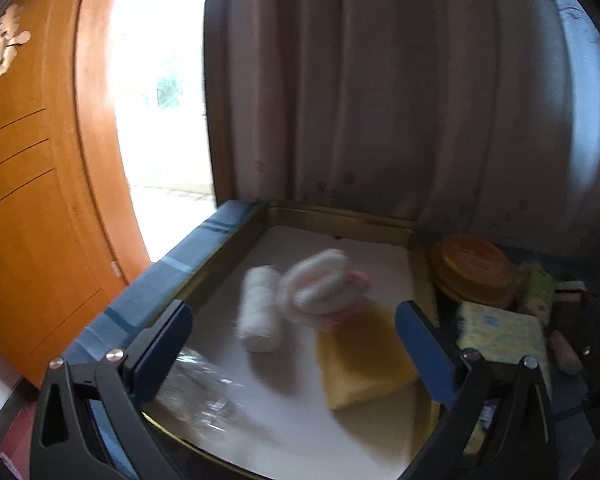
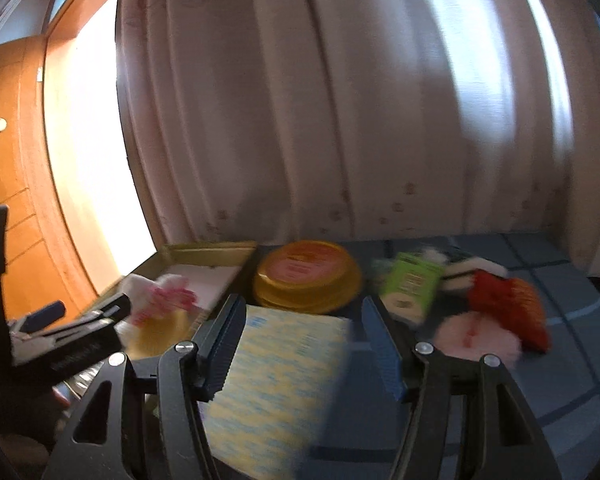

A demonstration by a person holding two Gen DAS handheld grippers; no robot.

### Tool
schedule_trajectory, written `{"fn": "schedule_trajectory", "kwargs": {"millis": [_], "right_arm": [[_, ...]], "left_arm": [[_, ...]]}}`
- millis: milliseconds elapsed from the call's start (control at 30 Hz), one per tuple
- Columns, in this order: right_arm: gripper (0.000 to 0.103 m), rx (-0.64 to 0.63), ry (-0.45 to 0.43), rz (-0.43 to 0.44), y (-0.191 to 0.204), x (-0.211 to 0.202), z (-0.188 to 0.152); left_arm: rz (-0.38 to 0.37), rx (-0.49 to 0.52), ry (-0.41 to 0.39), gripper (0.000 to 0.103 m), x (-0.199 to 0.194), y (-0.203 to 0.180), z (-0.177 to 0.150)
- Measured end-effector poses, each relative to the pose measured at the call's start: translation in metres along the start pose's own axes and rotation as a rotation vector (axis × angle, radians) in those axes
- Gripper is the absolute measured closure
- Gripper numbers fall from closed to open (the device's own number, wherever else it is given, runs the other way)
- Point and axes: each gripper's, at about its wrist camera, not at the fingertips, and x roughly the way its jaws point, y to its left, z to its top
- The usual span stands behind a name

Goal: Organize soft objects
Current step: 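Move both open grippers back toward the remaining objects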

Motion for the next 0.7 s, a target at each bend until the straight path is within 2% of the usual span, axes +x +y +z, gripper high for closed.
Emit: {"fn": "schedule_trajectory", "kwargs": {"millis": [200, 333, 700], "right_arm": [[0.04, 0.043, 0.01, -0.061, -0.038, -0.015, -0.012], [0.04, 0.052, 0.017, -0.1, -0.057, -0.023, -0.02], [0.04, 0.13, 0.038, -0.222, -0.119, -0.042, -0.031]], "left_arm": [[-0.114, 0.005, -0.039, 0.0, -0.015, -0.021, -0.007], [-0.149, 0.023, -0.071, 0.0, -0.026, -0.038, -0.008], [-0.264, 0.123, -0.068, 0.0, -0.039, -0.097, -0.019]]}}
